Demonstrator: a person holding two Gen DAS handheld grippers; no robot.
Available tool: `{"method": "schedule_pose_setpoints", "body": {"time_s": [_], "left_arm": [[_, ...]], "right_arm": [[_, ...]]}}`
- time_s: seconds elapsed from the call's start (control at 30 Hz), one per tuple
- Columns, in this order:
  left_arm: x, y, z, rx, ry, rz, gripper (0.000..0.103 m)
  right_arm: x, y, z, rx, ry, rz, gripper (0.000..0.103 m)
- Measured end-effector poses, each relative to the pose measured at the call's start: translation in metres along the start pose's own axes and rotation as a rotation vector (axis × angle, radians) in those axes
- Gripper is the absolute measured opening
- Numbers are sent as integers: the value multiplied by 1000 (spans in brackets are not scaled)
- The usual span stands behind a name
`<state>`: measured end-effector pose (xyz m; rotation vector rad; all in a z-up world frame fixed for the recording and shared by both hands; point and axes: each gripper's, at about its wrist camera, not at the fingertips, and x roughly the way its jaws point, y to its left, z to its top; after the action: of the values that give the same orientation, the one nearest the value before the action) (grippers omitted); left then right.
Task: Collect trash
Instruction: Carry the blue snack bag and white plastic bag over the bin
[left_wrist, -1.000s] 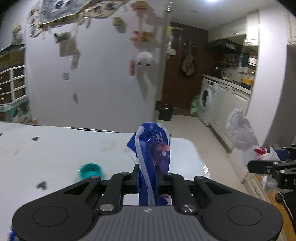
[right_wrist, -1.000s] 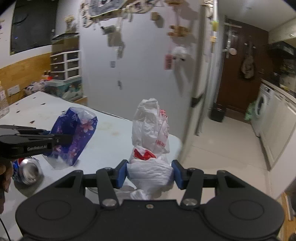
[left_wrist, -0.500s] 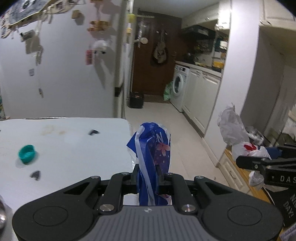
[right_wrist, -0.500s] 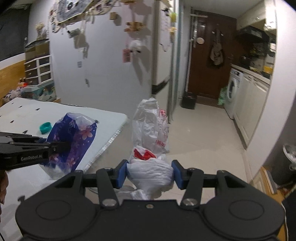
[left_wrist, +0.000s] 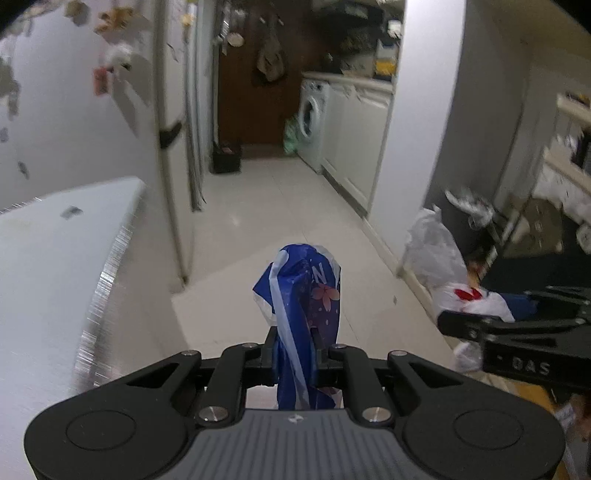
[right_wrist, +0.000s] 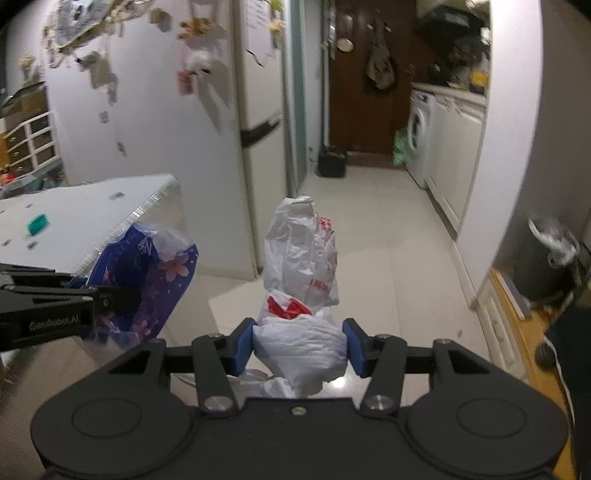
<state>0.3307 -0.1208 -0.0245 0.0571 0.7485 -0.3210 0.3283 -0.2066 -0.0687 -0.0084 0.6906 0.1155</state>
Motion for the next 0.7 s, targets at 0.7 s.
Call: {"method": "schedule_pose_setpoints", "body": {"time_s": [0.7], "left_arm": [[183, -11, -93, -53, 405, -26, 16]], "right_arm": [[154, -58, -135, 259, 382, 24, 52]]}}
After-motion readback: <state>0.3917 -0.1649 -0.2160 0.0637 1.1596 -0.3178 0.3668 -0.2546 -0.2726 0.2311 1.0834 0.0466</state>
